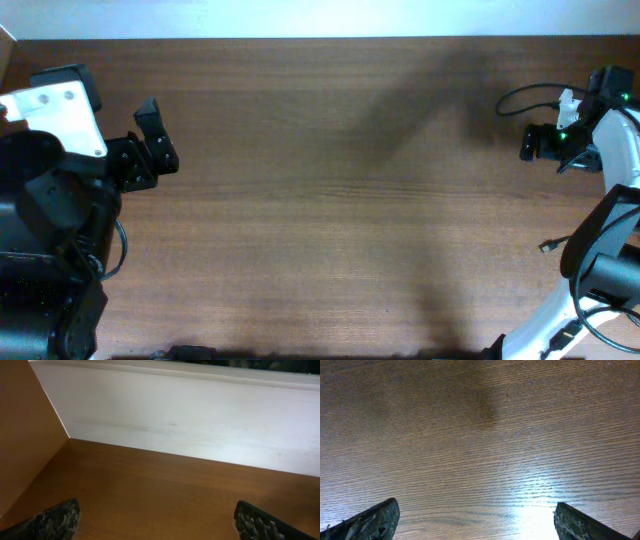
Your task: Untangle cables
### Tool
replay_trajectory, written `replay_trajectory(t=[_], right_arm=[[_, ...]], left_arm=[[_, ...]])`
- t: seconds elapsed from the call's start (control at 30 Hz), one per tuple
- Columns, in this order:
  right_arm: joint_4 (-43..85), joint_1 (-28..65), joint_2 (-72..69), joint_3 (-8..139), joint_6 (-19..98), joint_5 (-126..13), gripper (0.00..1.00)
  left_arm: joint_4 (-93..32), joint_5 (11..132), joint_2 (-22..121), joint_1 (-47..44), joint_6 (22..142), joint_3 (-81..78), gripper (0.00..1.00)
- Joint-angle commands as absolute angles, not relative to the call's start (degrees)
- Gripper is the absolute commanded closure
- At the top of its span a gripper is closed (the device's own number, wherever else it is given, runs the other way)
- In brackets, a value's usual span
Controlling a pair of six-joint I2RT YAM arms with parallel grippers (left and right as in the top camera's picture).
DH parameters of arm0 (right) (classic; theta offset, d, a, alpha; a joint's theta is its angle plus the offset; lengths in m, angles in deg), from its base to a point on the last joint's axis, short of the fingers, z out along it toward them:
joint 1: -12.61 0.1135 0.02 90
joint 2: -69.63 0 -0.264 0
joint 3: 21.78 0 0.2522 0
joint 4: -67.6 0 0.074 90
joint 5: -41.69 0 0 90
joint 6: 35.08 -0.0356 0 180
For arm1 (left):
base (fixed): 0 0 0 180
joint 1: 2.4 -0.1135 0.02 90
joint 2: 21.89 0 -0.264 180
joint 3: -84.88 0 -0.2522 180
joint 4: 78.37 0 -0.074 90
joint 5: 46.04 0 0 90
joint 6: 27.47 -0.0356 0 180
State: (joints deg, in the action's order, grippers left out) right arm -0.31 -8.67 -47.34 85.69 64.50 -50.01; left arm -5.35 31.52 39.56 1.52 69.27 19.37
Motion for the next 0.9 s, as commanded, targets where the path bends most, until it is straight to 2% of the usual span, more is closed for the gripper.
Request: replay_trajectory(t=[0.0,0.07,0.13,0.2,0.4,0.57,0.63,0.87], right_arm=[[-0.33,-8.41,-47.86,85.95,64.26,-49.55,0.01],[-0.33,-8.41,-47.86,85.95,64.26,-49.55,0.01],[-0.33,-8.41,-47.86,85.95,64.26,-49.53,0.01],[-0.33,-8.41,-47.86,85.95,64.26,-49.53,0.01],[-0.33,-8.41,-47.86,85.95,64.26,-49.53,0.01],[-0.33,-8.41,-47.86,85.95,64.26,-49.55,0.01],[-0.33,-8.41,-47.86,85.95,64.26,-49.55,0.01],[-0.31,-8.41,-47.86,85.95,64.26,-49.55,0.01]], left_arm=[[-3.97,32.21,39.43,1.17,69.78,19.63,0.01],[1.04,33.77,39.82,1.17,69.86,18.75,0.01],[-4.76,33.74,37.48,0.28,70.02,14.01,0.01],[-18.07,34.95,27.89,-2.19,70.02,-0.42,0.01],[-66.26,38.68,-12.41,-10.35,70.02,-51.78,0.01],[-85.06,41.31,-17.29,-10.35,70.04,-68.78,0.01],[-89.28,41.46,-17.29,-10.35,70.04,-71.58,0.01],[-90.28,43.21,-21.59,-7.53,70.06,-80.02,0.01]])
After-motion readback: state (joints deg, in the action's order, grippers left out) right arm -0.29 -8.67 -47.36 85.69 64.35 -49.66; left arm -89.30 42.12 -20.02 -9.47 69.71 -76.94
